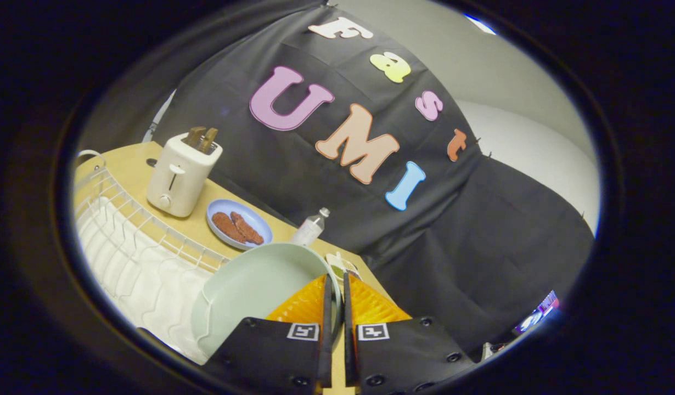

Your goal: Take the plate from the dish rack, then take the spoon from the basket and place it into the plate.

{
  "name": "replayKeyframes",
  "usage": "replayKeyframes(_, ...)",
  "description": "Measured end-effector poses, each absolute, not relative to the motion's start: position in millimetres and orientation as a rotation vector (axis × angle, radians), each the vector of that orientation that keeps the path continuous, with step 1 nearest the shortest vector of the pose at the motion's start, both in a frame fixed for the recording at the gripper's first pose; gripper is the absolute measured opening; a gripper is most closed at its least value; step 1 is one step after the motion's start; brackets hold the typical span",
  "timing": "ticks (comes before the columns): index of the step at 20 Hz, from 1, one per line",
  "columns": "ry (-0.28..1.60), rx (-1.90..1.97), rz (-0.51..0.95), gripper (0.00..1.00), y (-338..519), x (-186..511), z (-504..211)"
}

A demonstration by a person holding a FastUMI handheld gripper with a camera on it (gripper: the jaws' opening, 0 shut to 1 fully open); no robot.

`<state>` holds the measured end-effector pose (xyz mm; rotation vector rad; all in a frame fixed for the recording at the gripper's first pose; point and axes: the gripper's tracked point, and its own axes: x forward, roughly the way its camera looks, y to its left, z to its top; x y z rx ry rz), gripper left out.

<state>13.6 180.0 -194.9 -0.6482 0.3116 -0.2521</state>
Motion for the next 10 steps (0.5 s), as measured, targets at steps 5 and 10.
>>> replayKeyframes(5,0.319,-0.634,-0.21,0.09,185,18,-195)
replayKeyframes(10,0.312,-0.634,-0.188,0.05,187,22,-185)
